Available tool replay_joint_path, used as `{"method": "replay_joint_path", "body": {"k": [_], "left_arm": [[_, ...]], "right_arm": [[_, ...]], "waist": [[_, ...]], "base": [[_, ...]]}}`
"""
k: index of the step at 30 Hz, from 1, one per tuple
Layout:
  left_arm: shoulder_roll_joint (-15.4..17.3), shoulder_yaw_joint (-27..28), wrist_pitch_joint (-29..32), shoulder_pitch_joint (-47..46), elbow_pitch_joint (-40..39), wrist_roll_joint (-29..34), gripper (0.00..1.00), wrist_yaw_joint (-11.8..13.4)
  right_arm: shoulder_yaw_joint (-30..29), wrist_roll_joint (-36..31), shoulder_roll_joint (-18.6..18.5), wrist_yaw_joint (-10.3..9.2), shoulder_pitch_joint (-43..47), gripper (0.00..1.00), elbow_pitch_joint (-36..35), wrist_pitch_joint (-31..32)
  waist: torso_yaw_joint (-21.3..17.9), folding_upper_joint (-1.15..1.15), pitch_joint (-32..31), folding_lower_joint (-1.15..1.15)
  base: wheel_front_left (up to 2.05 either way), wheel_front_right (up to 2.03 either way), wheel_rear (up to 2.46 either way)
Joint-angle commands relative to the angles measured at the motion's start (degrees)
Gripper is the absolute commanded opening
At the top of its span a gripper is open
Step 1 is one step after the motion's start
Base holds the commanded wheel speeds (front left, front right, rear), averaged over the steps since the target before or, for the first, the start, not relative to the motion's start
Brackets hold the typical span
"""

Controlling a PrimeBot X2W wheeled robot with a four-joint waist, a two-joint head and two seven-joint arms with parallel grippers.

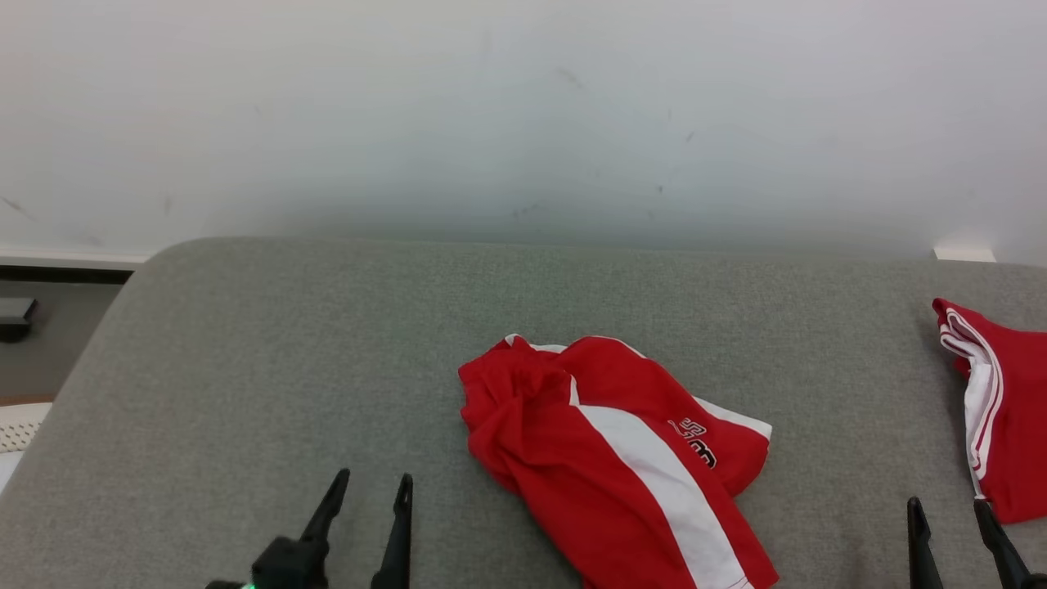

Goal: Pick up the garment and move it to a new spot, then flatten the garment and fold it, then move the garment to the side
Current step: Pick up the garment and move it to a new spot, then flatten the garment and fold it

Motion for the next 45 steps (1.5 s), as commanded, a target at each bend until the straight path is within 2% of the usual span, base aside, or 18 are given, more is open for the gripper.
{"method": "replay_joint_path", "body": {"k": [1,10,20,29,33,38,41,45], "left_arm": [[-0.3,1.2,0.0,2.6,-1.2,1.3,1.00,-0.7],[-3.3,8.0,0.0,10.2,-4.2,5.9,1.00,-5.1],[-5.8,11.7,0.0,11.9,-4.1,8.5,1.00,-7.7],[-6.5,13.2,0.0,10.2,-3.8,9.7,1.00,-9.5],[-6.5,12.2,0.0,5.4,-2.8,11.1,1.00,-11.7],[-5.9,9.4,0.0,-5.2,1.7,13.5,1.00,-14.1],[-5.3,6.4,0.2,-13.4,8.8,16.4,1.00,-15.3],[-5.1,1.6,5.0,-25.2,18.7,20.1,1.00,-16.6]], "right_arm": [[-0.7,0.3,0.0,-0.17,1.3,1.00,0.0,-0.2],[-0.5,0.8,0.8,-0.17,5.0,1.00,0.7,-0.2],[1.7,3.1,0.9,-0.18,5.6,1.00,1.3,-0.2],[2.7,3.1,0.9,-0.17,4.2,1.00,1.3,-0.2],[3.4,3.1,0.9,-0.18,3.6,1.00,1.1,-0.2],[4.0,3.0,0.9,-0.18,2.8,1.00,1.4,-0.2],[4.7,3.2,0.9,-0.18,2.5,1.00,1.5,-0.2],[5.7,3.2,0.9,-0.17,1.4,1.00,1.6,-0.2]], "waist": [[0.0,0.00,-0.7,0.01],[-0.5,0.00,-2.1,0.01],[-1.4,0.00,-2.6,0.01],[-3.0,0.00,-2.0,0.01],[-4.2,0.00,-1.0,0.01],[-6.3,0.00,0.3,0.01],[-7.4,0.00,1.3,0.01],[-8.9,0.00,3.9,0.01]], "base": [[0.00,0.00,0.00],[0.00,0.00,0.00],[0.00,0.00,0.00],[0.00,0.00,0.00],[0.00,0.00,0.00],[0.00,0.00,0.00],[0.00,0.00,0.00],[0.00,0.00,0.00]]}}
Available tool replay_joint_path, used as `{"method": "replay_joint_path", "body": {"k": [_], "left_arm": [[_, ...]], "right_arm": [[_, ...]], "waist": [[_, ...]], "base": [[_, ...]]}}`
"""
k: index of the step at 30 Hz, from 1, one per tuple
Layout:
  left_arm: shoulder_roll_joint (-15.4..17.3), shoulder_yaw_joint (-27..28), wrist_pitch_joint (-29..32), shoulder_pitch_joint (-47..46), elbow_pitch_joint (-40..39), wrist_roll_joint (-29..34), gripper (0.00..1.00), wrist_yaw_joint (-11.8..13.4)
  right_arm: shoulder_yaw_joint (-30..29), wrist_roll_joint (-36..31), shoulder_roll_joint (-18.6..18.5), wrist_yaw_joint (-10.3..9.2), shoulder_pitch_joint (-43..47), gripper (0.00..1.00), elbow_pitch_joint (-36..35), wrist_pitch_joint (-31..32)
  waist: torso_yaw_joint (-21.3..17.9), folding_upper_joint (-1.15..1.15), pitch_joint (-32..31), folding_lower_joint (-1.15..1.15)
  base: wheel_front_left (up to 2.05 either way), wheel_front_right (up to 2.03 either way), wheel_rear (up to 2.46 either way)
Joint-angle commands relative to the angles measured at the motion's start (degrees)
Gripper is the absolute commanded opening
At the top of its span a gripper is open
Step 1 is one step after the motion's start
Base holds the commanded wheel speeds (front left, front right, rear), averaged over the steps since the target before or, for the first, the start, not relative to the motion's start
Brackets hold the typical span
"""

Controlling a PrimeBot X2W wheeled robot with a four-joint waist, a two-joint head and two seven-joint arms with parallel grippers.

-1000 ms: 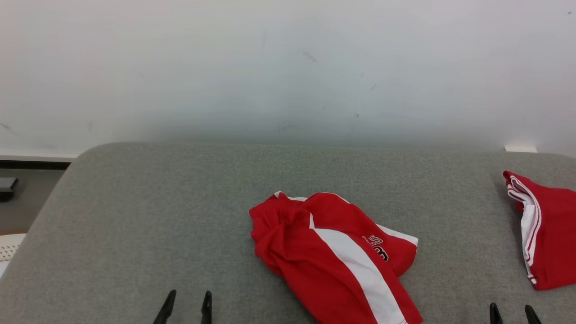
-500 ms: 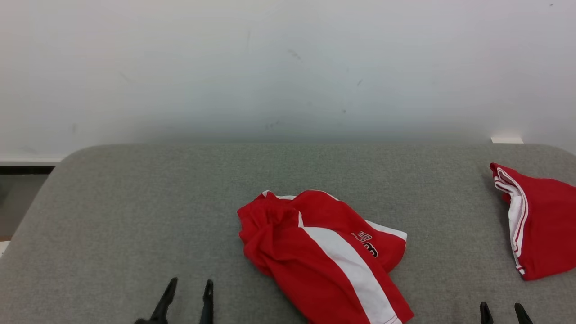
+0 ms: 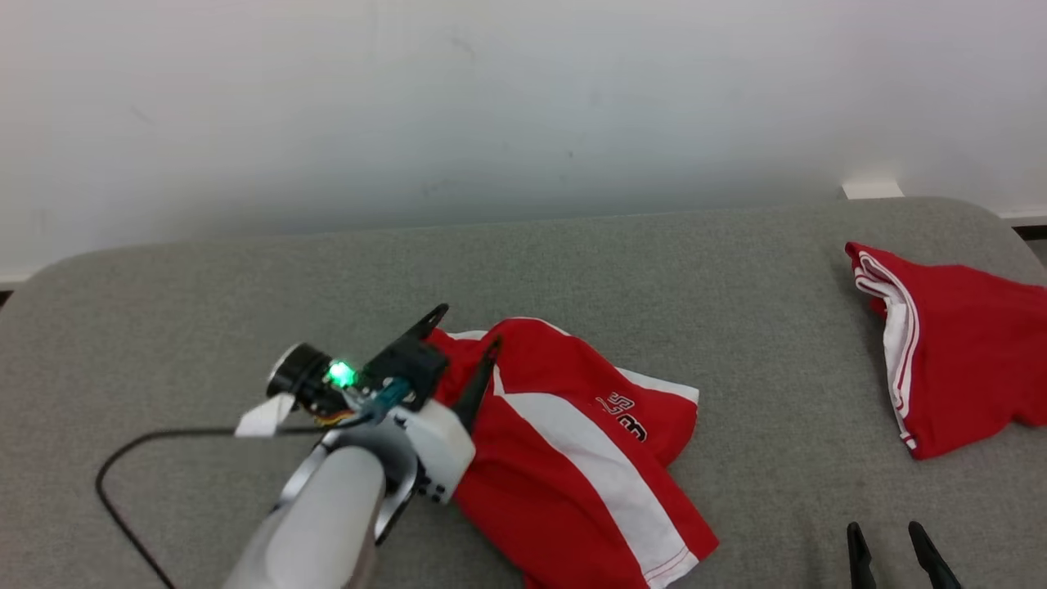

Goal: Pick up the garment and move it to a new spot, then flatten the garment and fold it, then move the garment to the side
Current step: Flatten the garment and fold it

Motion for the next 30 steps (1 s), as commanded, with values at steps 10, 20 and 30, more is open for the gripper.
{"method": "replay_joint_path", "body": {"k": [10,20,30], "left_arm": [[0.0,-9.4,12.7,-18.1,20.7,3.5,1.00,-1.4],[-0.3,-17.8,18.5,-22.0,32.4,-5.7,0.49,-1.3],[-0.3,-19.4,15.2,-24.3,32.7,-13.9,0.00,-1.2]], "right_arm": [[1.5,-0.4,-0.1,-0.18,-4.0,1.00,0.0,-0.2],[1.2,-0.4,-0.1,-0.18,-3.7,1.00,0.6,-0.2],[0.9,-0.8,-0.1,-0.18,-3.4,1.00,0.7,-0.2]], "waist": [[-3.9,0.00,6.3,-0.01],[-3.6,0.00,6.4,-0.01],[-2.3,0.00,5.7,-0.01]], "base": [[0.00,0.00,0.00],[0.00,0.00,0.00],[0.00,0.00,0.00]]}}
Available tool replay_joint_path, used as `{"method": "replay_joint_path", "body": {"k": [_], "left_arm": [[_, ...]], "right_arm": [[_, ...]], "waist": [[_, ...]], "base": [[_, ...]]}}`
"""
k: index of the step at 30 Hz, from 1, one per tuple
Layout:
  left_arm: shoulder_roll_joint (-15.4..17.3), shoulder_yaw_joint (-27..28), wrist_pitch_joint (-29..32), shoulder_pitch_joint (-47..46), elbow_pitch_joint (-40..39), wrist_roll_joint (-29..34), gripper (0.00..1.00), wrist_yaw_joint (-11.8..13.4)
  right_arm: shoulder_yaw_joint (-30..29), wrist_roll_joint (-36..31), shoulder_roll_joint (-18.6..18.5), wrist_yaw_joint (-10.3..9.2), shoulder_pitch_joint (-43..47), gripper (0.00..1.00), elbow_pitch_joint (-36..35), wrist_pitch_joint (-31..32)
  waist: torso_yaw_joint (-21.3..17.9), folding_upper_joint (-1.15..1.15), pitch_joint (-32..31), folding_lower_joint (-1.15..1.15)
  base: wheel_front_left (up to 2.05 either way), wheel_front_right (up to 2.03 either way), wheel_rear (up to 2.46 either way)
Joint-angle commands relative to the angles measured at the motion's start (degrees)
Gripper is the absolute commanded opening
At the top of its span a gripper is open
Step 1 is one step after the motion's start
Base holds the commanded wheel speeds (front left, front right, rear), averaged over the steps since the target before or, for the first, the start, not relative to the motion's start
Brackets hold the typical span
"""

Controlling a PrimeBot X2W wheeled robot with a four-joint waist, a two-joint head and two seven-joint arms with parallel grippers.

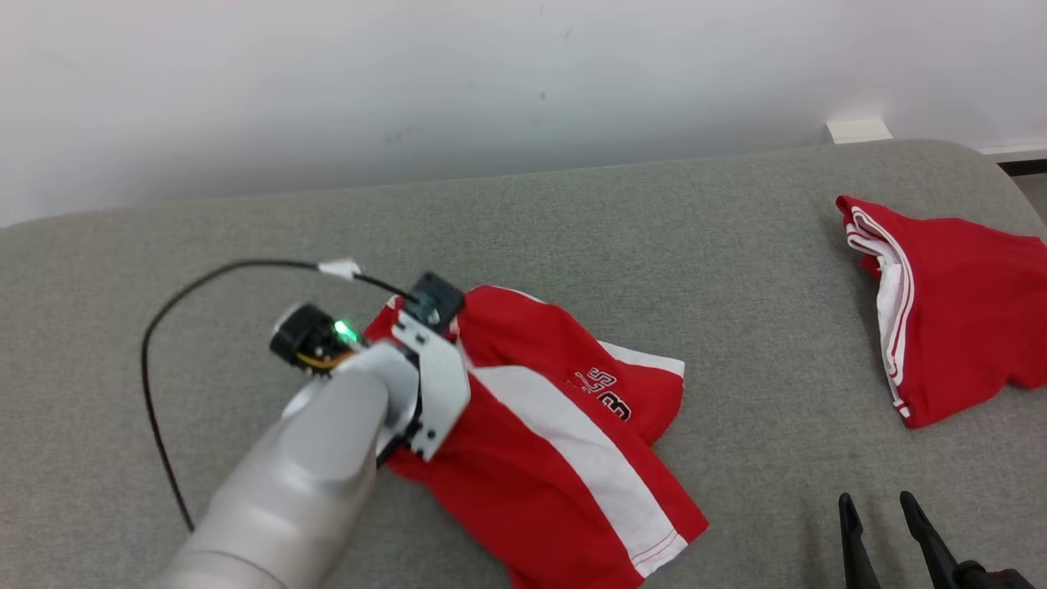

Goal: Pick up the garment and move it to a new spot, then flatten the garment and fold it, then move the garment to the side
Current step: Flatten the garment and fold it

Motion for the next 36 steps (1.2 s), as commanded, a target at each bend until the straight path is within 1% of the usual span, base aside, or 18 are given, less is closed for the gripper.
{"method": "replay_joint_path", "body": {"k": [1,4,13,14,15,17,19,20,22,24,25,26,27,28,31,36], "left_arm": [[0.2,1.0,-1.5,-1.9,-0.7,-0.9,0.00,0.7],[0.0,3.2,-4.5,-2.9,-1.6,-3.2,0.00,2.3],[-0.5,8.9,-16.2,-7.6,-4.2,-7.5,0.00,9.0],[-0.6,9.6,-17.3,-8.4,-4.7,-8.0,0.00,9.8],[-0.6,9.6,-17.3,-8.4,-4.7,-8.0,0.00,9.8],[-0.7,11.1,-19.3,-9.6,-5.8,-9.4,0.00,11.4],[-0.8,12.4,-20.4,-11.0,-8.3,-10.1,0.00,12.5],[-0.8,13.2,-20.7,-11.6,-9.7,-10.2,0.00,13.7],[-0.8,15.9,-20.9,-12.9,-16.4,-10.0,0.00,16.4],[-0.8,18.2,-20.7,-11.0,-22.6,-9.3,0.00,18.0],[-0.8,19.1,-20.7,-9.9,-25.2,-9.2,0.00,18.4],[-0.9,19.9,-20.8,-8.1,-29.7,-8.3,0.00,18.8],[-0.9,19.9,-20.8,-8.1,-29.7,-8.3,0.00,18.8],[-1.0,20.4,-20.8,-5.4,-32.3,-9.3,0.00,18.7],[-1.0,19.9,-20.8,-2.5,-34.7,-10.6,0.00,18.6],[-1.0,18.7,-20.8,9.2,-40.0,-14.4,0.00,19.0]], "right_arm": [[0.0,-0.6,-0.1,-0.18,0.3,1.00,0.4,-0.2],[0.7,-0.2,-0.1,-0.18,0.0,1.00,0.6,-0.2],[2.1,0.5,-0.1,-0.18,0.3,1.00,1.3,-0.2],[2.2,0.5,-0.1,-0.18,0.4,1.00,1.3,-0.2],[2.2,0.5,-0.1,-0.18,0.4,1.00,1.3,-0.2],[2.4,0.6,-0.1,-0.18,0.5,1.00,1.5,-0.2],[2.5,0.5,-0.1,-0.17,0.5,1.00,1.5,-0.2],[2.6,0.6,-0.1,-0.17,0.4,1.00,1.5,-0.2],[2.6,0.8,-0.1,-0.18,-0.1,1.00,1.3,-0.2],[2.5,1.0,-0.1,-0.18,-0.4,1.00,1.2,-0.2],[2.6,1.0,-0.1,-0.17,-0.5,1.00,1.2,-0.2],[2.6,1.0,-0.1,-0.17,-0.8,1.00,1.2,-0.2],[2.6,1.0,-0.1,-0.17,-0.8,1.00,1.2,-0.2],[2.2,1.2,-0.1,-0.17,-1.0,1.00,1.2,-0.2],[1.8,1.2,-0.1,-0.17,-1.1,1.00,1.2,-0.2],[1.0,1.1,-0.1,-0.18,-1.1,1.00,1.1,-0.2]], "waist": [[0.0,0.00,-0.1,-0.01],[-0.3,0.00,-0.6,-0.01],[-3.1,0.00,-2.2,-0.01],[-3.5,0.00,-2.5,-0.01],[-3.5,0.00,-2.5,-0.01],[-4.3,0.00,-3.0,-0.01],[-5.1,0.00,-3.3,-0.01],[-5.4,0.00,-3.3,-0.01],[-5.9,0.00,-3.0,-0.01],[-6.2,0.00,-2.6,-0.01],[-6.4,0.00,-2.4,-0.01],[-6.5,0.00,-2.0,-0.01],[-6.5,0.00,-2.0,-0.01],[-6.3,0.00,-1.6,-0.01],[-6.0,0.00,-1.5,-0.01],[-4.2,0.00,-1.3,-0.01]], "base": [[0.00,0.00,0.00],[0.00,0.00,0.00],[0.00,0.00,0.00],[0.00,0.00,0.00],[0.00,0.00,0.00],[0.00,0.00,0.00],[0.00,0.00,0.00],[0.00,0.00,0.00],[0.00,0.00,0.00],[0.00,0.00,0.00],[0.00,0.00,0.00],[0.00,0.00,0.00],[0.00,0.00,0.00],[0.00,0.00,0.00],[0.00,0.00,0.00],[0.00,0.00,0.00]]}}
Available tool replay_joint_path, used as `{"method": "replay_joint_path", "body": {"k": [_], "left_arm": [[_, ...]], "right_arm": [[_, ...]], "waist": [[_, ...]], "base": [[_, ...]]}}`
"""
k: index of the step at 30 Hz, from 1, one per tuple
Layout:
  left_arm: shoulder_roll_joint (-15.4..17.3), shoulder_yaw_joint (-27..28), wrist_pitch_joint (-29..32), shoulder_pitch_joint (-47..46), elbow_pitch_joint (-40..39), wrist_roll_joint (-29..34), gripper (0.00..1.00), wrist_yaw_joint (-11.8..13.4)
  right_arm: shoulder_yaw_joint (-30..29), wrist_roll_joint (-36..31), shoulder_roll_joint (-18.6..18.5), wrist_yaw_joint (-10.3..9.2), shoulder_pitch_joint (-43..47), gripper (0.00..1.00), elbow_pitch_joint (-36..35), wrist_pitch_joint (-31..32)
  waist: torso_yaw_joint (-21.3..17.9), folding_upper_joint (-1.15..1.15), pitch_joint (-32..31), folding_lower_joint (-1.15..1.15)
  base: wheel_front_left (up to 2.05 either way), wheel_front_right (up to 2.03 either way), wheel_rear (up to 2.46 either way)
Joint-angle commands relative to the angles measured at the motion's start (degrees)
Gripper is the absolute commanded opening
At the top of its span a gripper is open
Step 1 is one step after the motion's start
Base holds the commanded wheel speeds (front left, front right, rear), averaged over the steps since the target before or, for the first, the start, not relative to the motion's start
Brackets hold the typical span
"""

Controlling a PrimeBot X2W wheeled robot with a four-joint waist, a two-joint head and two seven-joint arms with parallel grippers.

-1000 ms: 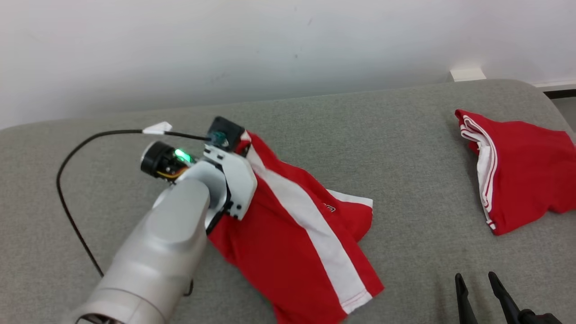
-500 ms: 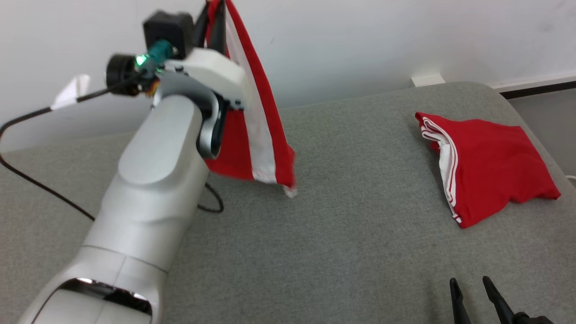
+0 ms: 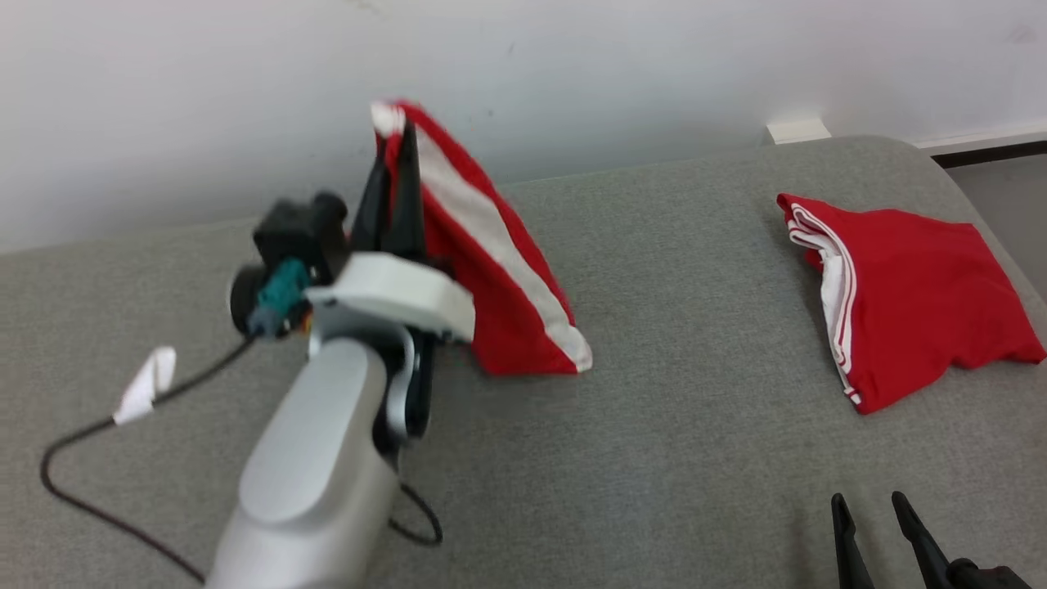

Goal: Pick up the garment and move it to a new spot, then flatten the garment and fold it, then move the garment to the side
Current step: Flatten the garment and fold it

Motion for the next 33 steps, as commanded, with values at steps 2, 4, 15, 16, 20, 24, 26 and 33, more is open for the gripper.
{"method": "replay_joint_path", "body": {"k": [2,4,15,16,20,24,26,33], "left_arm": [[0.2,-0.1,0.0,5.2,-1.2,-0.1,0.00,0.1],[0.2,-0.5,0.0,11.0,-2.0,-0.3,0.00,-0.3],[0.2,1.4,0.0,32.9,-7.2,0.9,0.00,-0.1],[0.2,1.7,0.0,34.2,-7.9,1.0,0.00,-0.3],[0.2,0.3,0.0,40.3,-7.7,2.1,0.00,-2.1],[0.2,-0.9,0.0,43.6,-6.6,3.0,0.00,-3.3],[0.2,-1.3,0.0,44.9,-6.5,3.3,0.07,-4.0],[0.2,-0.4,0.0,47.7,-6.9,6.8,1.00,-4.9]], "right_arm": [[-0.5,-0.2,-0.1,-0.18,-0.2,1.00,-0.2,-0.2],[-0.9,-0.5,-0.1,-0.18,0.3,1.00,-0.3,-0.2],[-1.7,-1.1,-0.1,-0.18,2.0,1.00,-0.2,-0.2],[-1.8,-1.1,-0.1,-0.18,2.2,1.00,-0.1,-0.2],[-2.0,-0.9,-0.1,-0.18,3.6,1.00,0.1,-0.2],[-2.4,-1.2,-0.1,-0.18,4.8,1.00,0.4,-0.2],[-2.5,-1.3,-0.1,-0.18,5.2,1.00,0.3,-0.2],[-2.4,-1.3,-0.1,-0.17,6.1,1.00,0.4,-0.2]], "waist": [[1.1,0.00,-0.2,0.00],[2.2,0.00,-0.3,0.00],[7.4,0.00,-2.3,0.00],[7.7,0.00,-2.5,0.00],[9.1,0.00,-3.9,0.00],[10.1,0.00,-5.3,0.00],[10.6,0.00,-5.8,0.00],[11.5,0.00,-7.2,0.00]], "base": [[0.00,0.00,0.00],[0.00,0.00,0.00],[0.00,0.00,0.00],[0.00,0.00,0.00],[0.00,0.00,0.00],[0.00,0.00,0.00],[0.00,0.00,0.00],[0.00,0.00,0.00]]}}
